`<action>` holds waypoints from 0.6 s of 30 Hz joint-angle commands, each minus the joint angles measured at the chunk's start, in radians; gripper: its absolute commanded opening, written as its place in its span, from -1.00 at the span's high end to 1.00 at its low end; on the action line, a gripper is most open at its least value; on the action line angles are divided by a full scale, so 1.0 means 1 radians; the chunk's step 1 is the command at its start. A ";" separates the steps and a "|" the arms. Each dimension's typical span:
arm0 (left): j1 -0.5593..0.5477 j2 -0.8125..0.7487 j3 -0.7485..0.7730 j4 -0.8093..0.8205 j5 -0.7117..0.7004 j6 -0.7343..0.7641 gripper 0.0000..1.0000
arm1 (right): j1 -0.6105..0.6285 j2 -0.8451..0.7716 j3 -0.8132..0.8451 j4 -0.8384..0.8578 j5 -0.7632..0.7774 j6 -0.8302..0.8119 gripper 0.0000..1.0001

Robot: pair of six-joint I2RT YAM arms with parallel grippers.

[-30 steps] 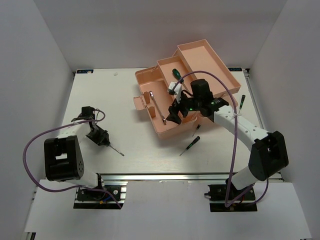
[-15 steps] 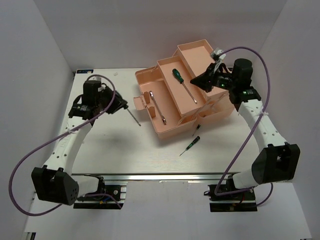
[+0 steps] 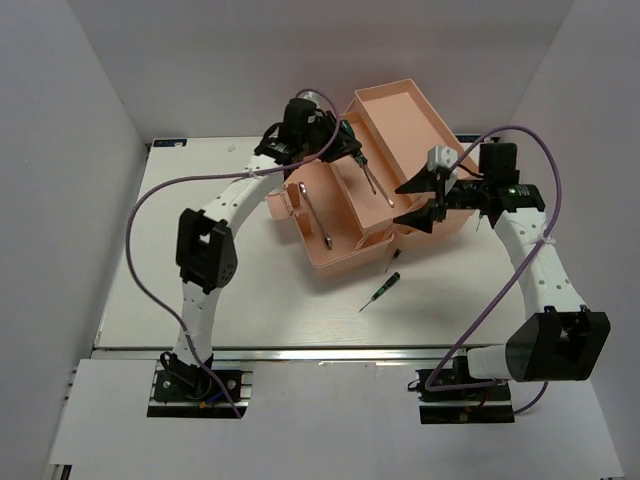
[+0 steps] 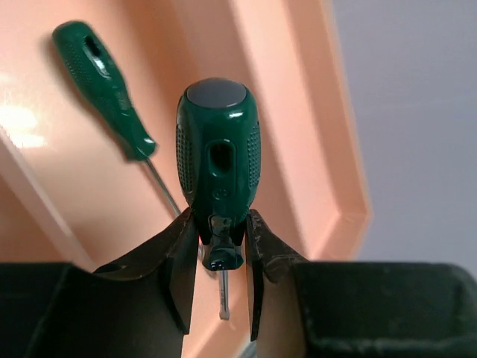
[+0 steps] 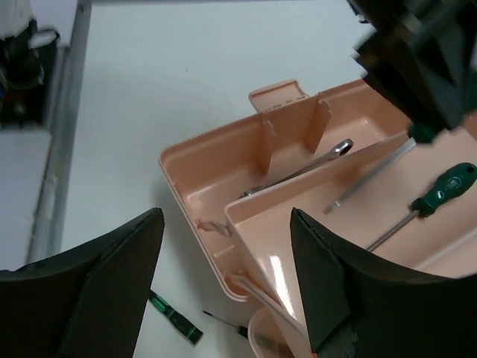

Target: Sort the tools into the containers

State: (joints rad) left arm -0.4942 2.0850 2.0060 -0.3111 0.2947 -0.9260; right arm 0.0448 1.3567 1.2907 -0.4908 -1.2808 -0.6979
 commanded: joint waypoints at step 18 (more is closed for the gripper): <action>-0.023 -0.176 0.053 -0.269 -0.221 0.153 -0.11 | 0.394 0.036 -0.373 -0.434 0.805 -1.125 -0.41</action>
State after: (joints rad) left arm -0.5182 2.1597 2.1300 -0.5343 0.1799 -0.8371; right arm 0.4206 1.3525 0.9096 -0.9859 -0.5919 -1.7424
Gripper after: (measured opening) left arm 0.567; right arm 0.710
